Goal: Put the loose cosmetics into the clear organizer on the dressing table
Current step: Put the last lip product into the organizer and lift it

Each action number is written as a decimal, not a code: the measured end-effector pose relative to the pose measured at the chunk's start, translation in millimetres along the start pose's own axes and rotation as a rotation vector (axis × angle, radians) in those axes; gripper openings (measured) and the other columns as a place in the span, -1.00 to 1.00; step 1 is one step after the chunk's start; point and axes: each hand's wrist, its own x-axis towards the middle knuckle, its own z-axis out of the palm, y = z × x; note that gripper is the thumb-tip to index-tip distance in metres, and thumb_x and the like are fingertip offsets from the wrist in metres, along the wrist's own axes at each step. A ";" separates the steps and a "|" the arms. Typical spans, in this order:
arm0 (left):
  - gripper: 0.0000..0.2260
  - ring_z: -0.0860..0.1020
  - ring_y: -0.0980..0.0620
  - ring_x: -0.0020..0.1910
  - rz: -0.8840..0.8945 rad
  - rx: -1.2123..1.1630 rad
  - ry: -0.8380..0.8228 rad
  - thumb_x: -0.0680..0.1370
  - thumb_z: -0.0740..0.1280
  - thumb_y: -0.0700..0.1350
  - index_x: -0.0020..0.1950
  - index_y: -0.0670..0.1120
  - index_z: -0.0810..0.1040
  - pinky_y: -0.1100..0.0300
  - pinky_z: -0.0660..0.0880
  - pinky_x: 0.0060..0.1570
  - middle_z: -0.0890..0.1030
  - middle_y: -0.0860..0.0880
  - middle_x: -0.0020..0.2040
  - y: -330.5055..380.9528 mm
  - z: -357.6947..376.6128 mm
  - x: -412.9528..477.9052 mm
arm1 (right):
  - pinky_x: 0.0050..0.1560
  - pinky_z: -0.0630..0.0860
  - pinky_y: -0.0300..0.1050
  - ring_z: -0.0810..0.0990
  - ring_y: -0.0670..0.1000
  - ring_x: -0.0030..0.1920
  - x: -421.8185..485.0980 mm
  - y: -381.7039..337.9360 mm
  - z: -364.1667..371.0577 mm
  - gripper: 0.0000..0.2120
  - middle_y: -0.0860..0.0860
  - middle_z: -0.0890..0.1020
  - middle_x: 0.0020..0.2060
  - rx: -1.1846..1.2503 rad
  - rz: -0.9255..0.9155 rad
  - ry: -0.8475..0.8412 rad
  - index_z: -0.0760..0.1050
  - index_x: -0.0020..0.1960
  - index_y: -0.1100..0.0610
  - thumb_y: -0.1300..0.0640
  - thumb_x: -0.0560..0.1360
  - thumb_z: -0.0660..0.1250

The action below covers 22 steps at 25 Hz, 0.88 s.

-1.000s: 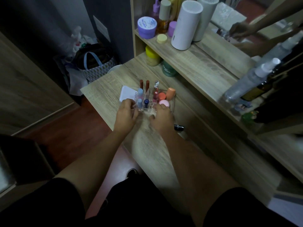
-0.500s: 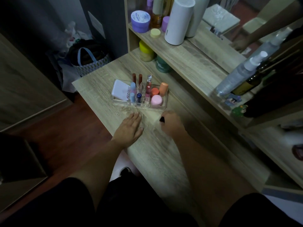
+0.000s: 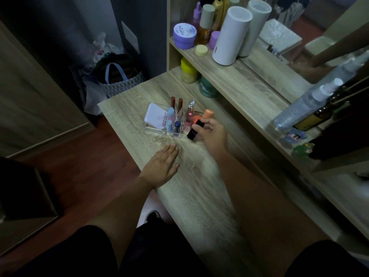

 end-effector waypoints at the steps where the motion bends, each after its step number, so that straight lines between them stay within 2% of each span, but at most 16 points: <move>1: -0.51 0.18 -0.16 0.49 0.004 0.004 0.006 0.58 0.16 -0.01 0.45 -0.20 0.19 -0.02 0.15 0.47 0.27 -0.21 0.48 -0.3 0.3 0.1 | -0.22 0.59 -0.40 0.64 -0.14 -0.19 0.9 -0.2 2.2 -0.66 0.09 0.66 -0.02 -0.017 -0.029 0.020 0.56 0.12 0.21 0.19 0.38 0.49; 3: -0.51 0.19 -0.16 0.49 0.007 0.006 0.016 0.58 0.15 -0.01 0.45 -0.20 0.20 -0.02 0.16 0.47 0.29 -0.20 0.47 0.2 0.6 -0.9 | -0.32 0.51 -0.53 0.58 -0.26 -0.25 2.3 0.0 6.6 -0.67 0.06 0.68 -0.04 -0.106 -0.096 0.070 0.57 0.14 0.18 0.16 0.40 0.47; 5: -0.52 0.20 -0.15 0.48 0.011 0.008 0.028 0.58 0.14 -0.01 0.44 -0.20 0.21 -0.03 0.17 0.47 0.29 -0.20 0.47 0.2 1.0 -1.8 | -0.21 0.56 -0.47 0.64 -0.15 -0.19 2.2 1.1 11.0 -0.68 0.11 0.70 -0.02 -0.170 -0.156 0.107 0.58 0.14 0.17 0.15 0.41 0.46; 8: -0.52 0.20 -0.16 0.48 0.012 0.003 0.039 0.58 0.16 -0.03 0.44 -0.21 0.22 -0.03 0.18 0.47 0.30 -0.21 0.46 0.9 1.1 -2.1 | -0.05 0.66 -0.03 0.69 0.04 -0.10 -4.5 4.8 16.5 -0.71 0.16 0.71 -0.06 -0.193 -0.181 0.092 0.61 0.10 0.14 0.11 0.40 0.47; 10: -0.53 0.22 -0.17 0.47 0.017 0.011 0.050 0.58 0.18 -0.04 0.43 -0.22 0.24 -0.04 0.20 0.46 0.32 -0.22 0.45 1.8 0.8 -1.9 | -0.07 0.63 0.09 0.68 0.11 -0.12 -7.4 9.0 18.6 -0.75 0.16 0.71 -0.11 -0.283 -0.204 0.105 0.62 0.04 0.08 0.04 0.39 0.47; 13: -0.53 0.23 -0.17 0.47 0.022 0.016 0.055 0.57 0.17 -0.04 0.43 -0.22 0.24 -0.05 0.22 0.46 0.34 -0.22 0.44 1.4 1.4 -2.4 | -0.06 0.62 0.07 0.68 0.11 -0.12 -8.1 11.1 21.5 -0.77 0.17 0.72 -0.15 -0.301 -0.225 0.113 0.63 -0.01 0.12 0.05 0.38 0.49; 17: -0.52 0.20 -0.14 0.48 0.014 0.009 0.055 0.58 0.13 -0.01 0.45 -0.19 0.20 -0.03 0.18 0.47 0.31 -0.19 0.46 -0.2 4.0 -2.7 | -0.06 0.62 -0.11 0.70 0.03 -0.13 -9.4 9.8 24.8 -0.75 0.13 0.73 -0.15 -0.264 -0.279 0.109 0.63 0.01 0.18 0.13 0.36 0.51; 22: -0.52 0.17 -0.12 0.50 0.006 0.011 0.045 0.59 0.14 -0.01 0.46 -0.18 0.19 0.01 0.17 0.48 0.29 -0.17 0.48 -1.2 5.0 -1.7 | -0.06 0.64 0.02 0.71 0.05 -0.14 -7.6 11.5 27.7 -0.77 0.16 0.73 -0.19 -0.248 -0.304 0.107 0.63 -0.04 0.23 0.16 0.35 0.52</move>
